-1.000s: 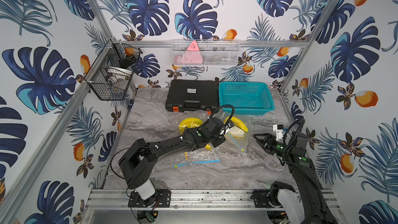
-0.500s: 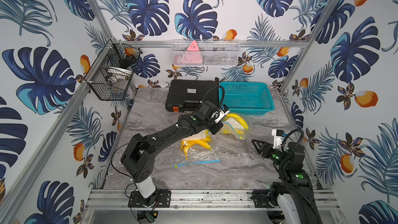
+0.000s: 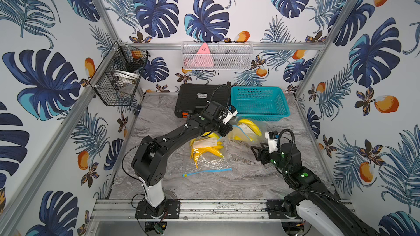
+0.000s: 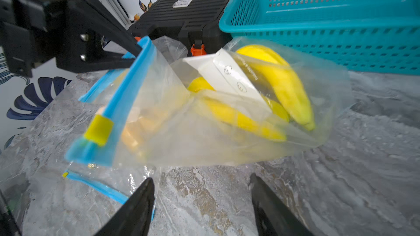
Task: Open the zip-top bag and take out the banana
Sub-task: Pick up the zipper food storage bag at the center of the board.
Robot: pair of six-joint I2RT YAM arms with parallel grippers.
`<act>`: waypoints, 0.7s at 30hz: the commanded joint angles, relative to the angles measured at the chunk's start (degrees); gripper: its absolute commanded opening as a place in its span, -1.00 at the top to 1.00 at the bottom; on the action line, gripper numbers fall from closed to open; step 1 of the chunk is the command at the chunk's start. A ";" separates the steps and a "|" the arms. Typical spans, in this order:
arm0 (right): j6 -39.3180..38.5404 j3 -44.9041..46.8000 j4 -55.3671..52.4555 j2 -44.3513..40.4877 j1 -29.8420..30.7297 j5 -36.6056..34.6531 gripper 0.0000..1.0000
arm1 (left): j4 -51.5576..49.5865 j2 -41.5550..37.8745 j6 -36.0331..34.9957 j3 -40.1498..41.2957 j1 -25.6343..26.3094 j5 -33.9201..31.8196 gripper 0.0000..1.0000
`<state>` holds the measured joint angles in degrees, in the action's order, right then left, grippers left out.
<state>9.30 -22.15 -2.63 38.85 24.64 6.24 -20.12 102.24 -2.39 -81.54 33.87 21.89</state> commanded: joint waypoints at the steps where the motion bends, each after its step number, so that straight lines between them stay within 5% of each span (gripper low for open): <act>1: -6.04 -1.73 1.99 1.52 0.05 -2.32 -0.39 | 1.75 0.32 1.51 0.02 -0.29 2.85 1.00; 7: -10.82 -2.26 5.30 5.51 0.05 1.82 -0.36 | 2.10 0.99 2.26 0.42 -1.11 4.29 1.00; 21: -13.41 -4.31 9.15 10.98 0.05 9.55 0.20 | 2.07 1.39 2.75 0.68 -1.98 7.34 1.00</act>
<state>-2.59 -26.15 3.70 49.43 24.69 13.21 -19.00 103.90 0.03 -80.97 32.10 27.97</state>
